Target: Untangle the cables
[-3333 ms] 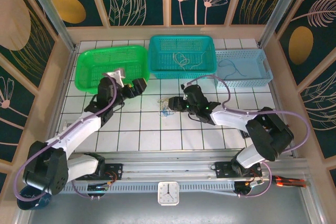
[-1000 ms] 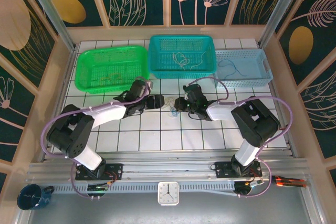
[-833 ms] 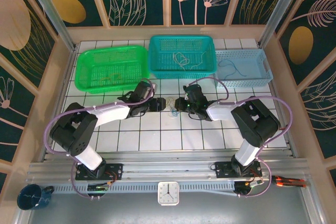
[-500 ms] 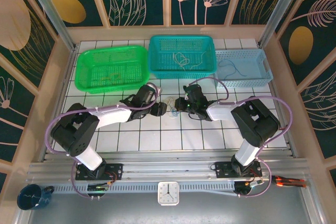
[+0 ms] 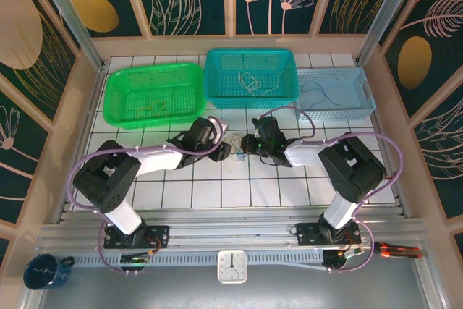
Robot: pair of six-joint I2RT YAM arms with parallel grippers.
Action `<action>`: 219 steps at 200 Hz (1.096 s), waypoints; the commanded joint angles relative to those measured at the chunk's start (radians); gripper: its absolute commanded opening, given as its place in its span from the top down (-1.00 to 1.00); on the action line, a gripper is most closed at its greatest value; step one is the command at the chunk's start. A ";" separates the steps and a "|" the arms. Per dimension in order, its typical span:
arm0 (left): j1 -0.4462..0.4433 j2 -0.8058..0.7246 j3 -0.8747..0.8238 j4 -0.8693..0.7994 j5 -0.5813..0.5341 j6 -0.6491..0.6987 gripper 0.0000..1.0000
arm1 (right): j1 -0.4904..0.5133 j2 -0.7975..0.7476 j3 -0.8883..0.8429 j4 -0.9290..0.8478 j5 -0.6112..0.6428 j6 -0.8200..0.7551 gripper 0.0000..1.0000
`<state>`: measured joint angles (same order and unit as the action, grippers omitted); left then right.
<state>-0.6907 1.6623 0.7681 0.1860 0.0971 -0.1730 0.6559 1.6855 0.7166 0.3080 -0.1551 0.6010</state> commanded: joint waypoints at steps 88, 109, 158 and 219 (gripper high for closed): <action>-0.035 0.091 -0.007 0.080 -0.018 0.040 0.10 | -0.006 0.013 0.001 0.009 0.015 -0.017 0.78; -0.034 0.102 -0.006 0.091 -0.037 0.040 0.16 | -0.006 0.012 0.000 0.011 0.014 -0.015 0.78; -0.035 0.115 -0.007 0.127 -0.062 0.034 0.30 | -0.006 0.007 -0.005 0.012 0.012 -0.014 0.79; -0.034 0.135 0.012 0.134 -0.040 0.029 0.58 | -0.004 0.003 -0.006 0.013 0.009 -0.012 0.79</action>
<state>-0.7200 1.7847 0.7685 0.2970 0.0467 -0.1459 0.6559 1.6855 0.7166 0.3080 -0.1555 0.6010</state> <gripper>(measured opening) 0.251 0.107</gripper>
